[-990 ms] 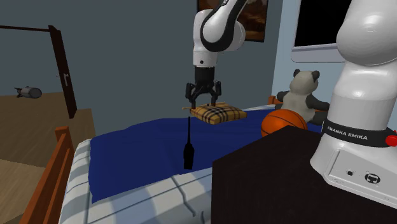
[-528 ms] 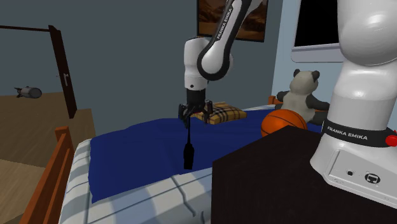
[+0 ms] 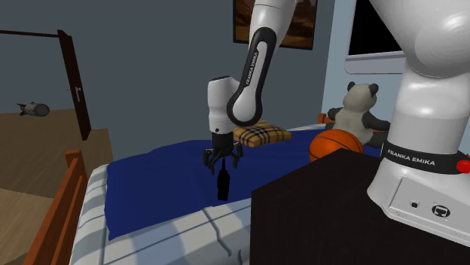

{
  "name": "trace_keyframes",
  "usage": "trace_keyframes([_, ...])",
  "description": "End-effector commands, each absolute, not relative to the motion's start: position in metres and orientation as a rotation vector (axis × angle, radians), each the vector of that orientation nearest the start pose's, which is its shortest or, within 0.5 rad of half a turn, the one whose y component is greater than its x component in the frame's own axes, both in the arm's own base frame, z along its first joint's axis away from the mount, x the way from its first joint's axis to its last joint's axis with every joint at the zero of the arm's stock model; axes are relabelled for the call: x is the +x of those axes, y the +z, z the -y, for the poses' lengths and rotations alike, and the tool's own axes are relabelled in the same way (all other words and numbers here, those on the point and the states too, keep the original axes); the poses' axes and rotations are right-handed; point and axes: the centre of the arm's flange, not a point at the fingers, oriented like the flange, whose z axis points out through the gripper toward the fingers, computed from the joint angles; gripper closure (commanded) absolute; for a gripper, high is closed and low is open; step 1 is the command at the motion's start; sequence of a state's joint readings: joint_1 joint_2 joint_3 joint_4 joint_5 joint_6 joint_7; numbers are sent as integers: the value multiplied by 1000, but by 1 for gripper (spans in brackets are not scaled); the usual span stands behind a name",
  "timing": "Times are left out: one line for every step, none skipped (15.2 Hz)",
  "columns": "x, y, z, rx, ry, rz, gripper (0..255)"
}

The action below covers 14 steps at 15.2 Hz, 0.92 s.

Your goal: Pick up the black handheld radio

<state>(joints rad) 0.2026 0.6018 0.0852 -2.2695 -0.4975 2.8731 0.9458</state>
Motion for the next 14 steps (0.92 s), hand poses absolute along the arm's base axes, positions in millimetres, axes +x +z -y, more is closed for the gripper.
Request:
trace_keyframes([483, 79, -176, -3188, -98, -310, 0])
trace_keyframes([483, 74, -176, -3188, -98, -310, 0])
trace_keyframes([483, 69, -176, -3188, -98, -310, 0])
trace_keyframes([483, 63, -176, -3188, -98, -310, 0])
trace_keyframes([483, 58, -176, -3188, -98, -310, 0])
trace_keyframes([483, 53, -176, -3188, -98, -310, 0])
trace_keyframes([483, 50, -176, -3188, -98, -310, 0])
trace_keyframes([483, 50, -176, -3188, -98, -310, 0])
trace_keyframes([483, 50, -175, -3188, -98, -310, 255])
trace_keyframes([483, 50, -175, -3188, -98, -310, 255])
trace_keyframes([483, 50, -175, -3188, -98, -310, 255])
trace_keyframes([483, 50, -175, -3188, -98, -310, 255])
trace_keyframes([483, 50, -175, -3188, -98, -310, 255])
trace_keyframes([483, 50, -175, -3188, -98, -310, 255])
